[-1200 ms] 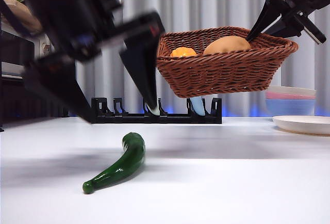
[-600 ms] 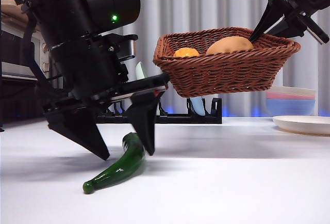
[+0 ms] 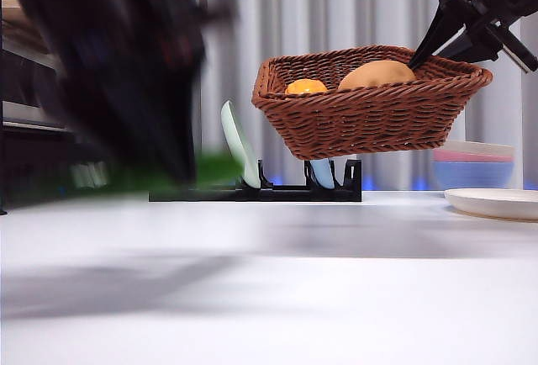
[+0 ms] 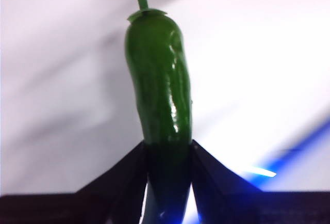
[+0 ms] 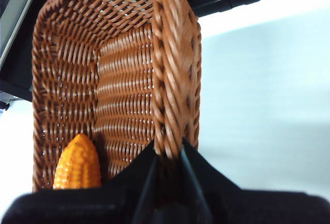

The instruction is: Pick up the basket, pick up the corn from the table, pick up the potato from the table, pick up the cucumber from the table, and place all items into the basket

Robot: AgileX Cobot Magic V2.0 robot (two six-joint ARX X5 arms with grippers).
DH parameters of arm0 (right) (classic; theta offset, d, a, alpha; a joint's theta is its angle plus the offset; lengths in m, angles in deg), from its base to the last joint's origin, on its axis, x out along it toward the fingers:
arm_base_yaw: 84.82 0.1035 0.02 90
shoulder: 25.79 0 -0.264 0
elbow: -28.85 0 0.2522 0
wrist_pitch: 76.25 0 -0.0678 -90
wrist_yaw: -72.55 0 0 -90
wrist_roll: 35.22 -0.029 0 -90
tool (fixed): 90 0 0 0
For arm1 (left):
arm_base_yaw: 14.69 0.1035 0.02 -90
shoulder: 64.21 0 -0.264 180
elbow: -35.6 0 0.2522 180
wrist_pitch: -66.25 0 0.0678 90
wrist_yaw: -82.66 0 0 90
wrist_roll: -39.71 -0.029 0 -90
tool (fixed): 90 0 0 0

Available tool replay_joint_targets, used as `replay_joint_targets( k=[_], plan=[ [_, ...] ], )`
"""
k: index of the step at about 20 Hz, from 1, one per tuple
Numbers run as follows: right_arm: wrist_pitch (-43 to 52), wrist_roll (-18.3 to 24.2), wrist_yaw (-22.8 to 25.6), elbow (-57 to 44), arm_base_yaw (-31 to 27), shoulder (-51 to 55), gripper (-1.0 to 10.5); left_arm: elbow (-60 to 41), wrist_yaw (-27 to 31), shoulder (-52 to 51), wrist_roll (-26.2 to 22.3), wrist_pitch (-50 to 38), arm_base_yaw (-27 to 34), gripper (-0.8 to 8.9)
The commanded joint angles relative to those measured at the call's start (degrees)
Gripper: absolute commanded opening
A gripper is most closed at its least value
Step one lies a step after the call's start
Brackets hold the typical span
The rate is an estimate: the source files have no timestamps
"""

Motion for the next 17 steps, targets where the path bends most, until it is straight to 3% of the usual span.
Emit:
replay_joint_targets(
  k=[1,5,8,15,17],
  plan=[
    [1.03,-1.18,-0.52,0.66,0.20,0.24,-0.2,1.01,-0.02,-11.89,4.55,0.68,-4.55,-0.08],
    [0.17,-1.18,-0.50,0.66,3.04,0.24,-0.2,7.69,4.09,-17.05,5.40,-8.28,-6.05,-0.08],
    [-0.74,-1.16,-0.39,0.66,7.23,0.24,-0.2,13.31,6.21,-10.27,-0.74,-16.57,-2.80,-0.08],
    [-1.14,-1.20,-0.24,0.66,14.03,0.24,-0.2,26.16,5.62,11.89,-1.44,-15.78,5.77,-0.08],
    [-1.29,-1.25,-0.24,0.66,14.69,0.24,-0.2,26.77,3.04,14.99,-1.46,-14.40,7.06,0.03]
  ],
)
